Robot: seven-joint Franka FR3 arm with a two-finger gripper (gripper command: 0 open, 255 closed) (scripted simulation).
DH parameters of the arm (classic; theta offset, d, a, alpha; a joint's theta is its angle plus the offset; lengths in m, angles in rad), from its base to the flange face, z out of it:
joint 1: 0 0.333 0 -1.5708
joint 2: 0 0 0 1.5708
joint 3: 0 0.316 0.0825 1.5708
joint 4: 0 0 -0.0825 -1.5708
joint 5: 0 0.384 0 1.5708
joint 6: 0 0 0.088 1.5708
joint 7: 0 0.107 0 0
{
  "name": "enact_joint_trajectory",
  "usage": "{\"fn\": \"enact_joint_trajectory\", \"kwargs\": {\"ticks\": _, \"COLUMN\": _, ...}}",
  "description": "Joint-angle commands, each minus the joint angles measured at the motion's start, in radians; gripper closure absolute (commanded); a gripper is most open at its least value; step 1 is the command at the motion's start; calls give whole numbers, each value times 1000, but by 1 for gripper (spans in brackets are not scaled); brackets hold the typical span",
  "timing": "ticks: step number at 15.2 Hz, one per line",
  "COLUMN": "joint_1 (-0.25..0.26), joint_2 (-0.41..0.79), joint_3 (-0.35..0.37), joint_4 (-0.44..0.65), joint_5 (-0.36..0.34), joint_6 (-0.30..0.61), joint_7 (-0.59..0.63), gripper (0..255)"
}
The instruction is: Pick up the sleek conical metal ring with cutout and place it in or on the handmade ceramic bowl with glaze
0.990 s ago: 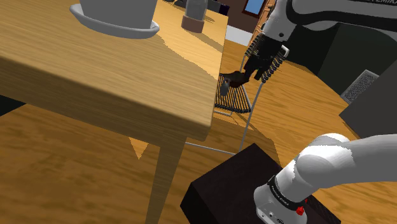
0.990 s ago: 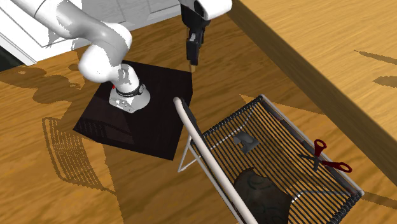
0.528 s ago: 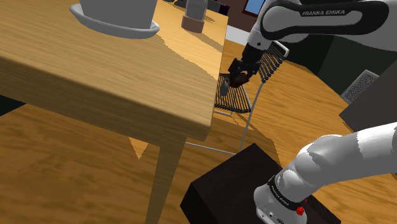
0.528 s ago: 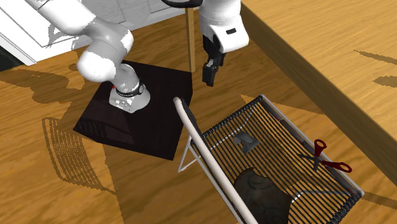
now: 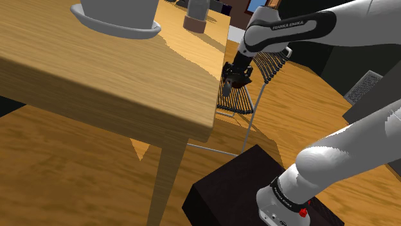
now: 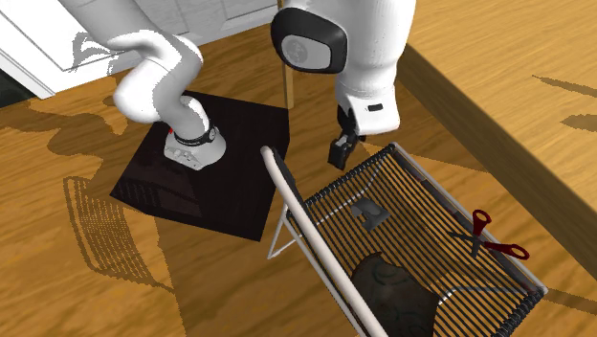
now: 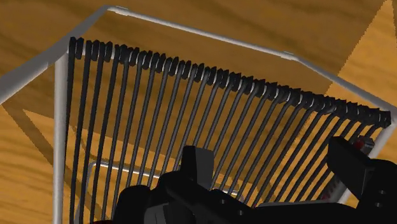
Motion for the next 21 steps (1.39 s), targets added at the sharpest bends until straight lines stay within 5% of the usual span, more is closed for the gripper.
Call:
{"fn": "enact_joint_trajectory", "kwargs": {"ticks": 1, "joint_1": -20, "joint_2": 57, "joint_3": -5, "joint_4": 26, "joint_5": -18, "joint_6": 45, "joint_7": 48, "gripper": 0}}
{"fn": "enact_joint_trajectory", "kwargs": {"ticks": 9, "joint_1": -80, "joint_2": 290, "joint_3": -45, "joint_4": 166, "joint_5": -88, "joint_6": 181, "joint_7": 236, "gripper": 0}}
{"fn": "enact_joint_trajectory", "kwargs": {"ticks": 21, "joint_1": -84, "joint_2": 358, "joint_3": -51, "joint_4": 146, "joint_5": -97, "joint_6": 270, "joint_7": 242, "gripper": 0}}
